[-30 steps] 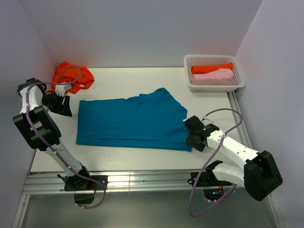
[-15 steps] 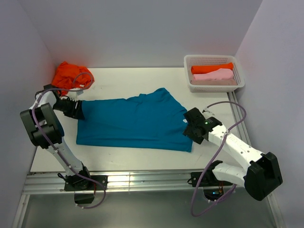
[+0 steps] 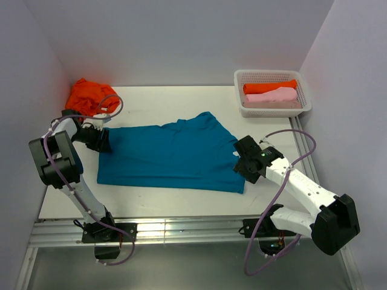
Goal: Roll the t-shirts
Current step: Fold the tshirt
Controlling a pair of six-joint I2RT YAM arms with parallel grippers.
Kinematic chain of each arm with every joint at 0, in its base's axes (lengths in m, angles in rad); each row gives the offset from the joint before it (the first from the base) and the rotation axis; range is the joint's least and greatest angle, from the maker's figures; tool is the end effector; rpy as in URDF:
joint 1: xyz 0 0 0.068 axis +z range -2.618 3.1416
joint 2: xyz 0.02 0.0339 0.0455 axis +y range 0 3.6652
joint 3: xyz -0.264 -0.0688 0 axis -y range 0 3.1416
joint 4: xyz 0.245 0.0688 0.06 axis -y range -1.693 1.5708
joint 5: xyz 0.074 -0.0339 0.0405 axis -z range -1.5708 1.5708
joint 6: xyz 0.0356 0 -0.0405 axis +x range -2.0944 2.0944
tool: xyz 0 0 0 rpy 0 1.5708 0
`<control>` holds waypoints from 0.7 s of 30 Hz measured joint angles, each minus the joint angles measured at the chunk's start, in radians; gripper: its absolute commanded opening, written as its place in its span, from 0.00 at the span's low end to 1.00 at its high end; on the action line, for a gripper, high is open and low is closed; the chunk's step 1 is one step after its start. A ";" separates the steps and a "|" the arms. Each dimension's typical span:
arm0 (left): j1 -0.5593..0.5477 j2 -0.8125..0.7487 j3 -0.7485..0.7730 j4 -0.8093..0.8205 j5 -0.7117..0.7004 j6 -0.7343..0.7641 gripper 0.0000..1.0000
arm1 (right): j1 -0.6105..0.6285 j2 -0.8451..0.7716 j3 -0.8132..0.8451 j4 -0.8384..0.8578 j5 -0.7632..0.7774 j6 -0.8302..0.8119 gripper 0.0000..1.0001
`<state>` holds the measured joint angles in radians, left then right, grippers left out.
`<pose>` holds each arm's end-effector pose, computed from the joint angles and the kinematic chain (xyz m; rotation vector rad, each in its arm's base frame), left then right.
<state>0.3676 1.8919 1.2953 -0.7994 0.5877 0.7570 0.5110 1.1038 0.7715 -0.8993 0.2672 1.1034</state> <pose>0.3409 0.1101 0.1739 0.5774 2.5676 -0.5506 0.1689 0.0839 0.2239 0.8524 2.5789 0.0835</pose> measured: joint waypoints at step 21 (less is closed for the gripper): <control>-0.073 0.003 -0.015 0.039 -0.021 -0.002 0.46 | 0.004 0.011 0.001 -0.003 0.000 0.003 0.57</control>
<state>0.2947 1.8946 1.2804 -0.7609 0.5667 0.7547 0.5148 1.1149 0.7723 -0.9024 0.2672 1.1069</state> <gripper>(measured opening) 0.462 0.578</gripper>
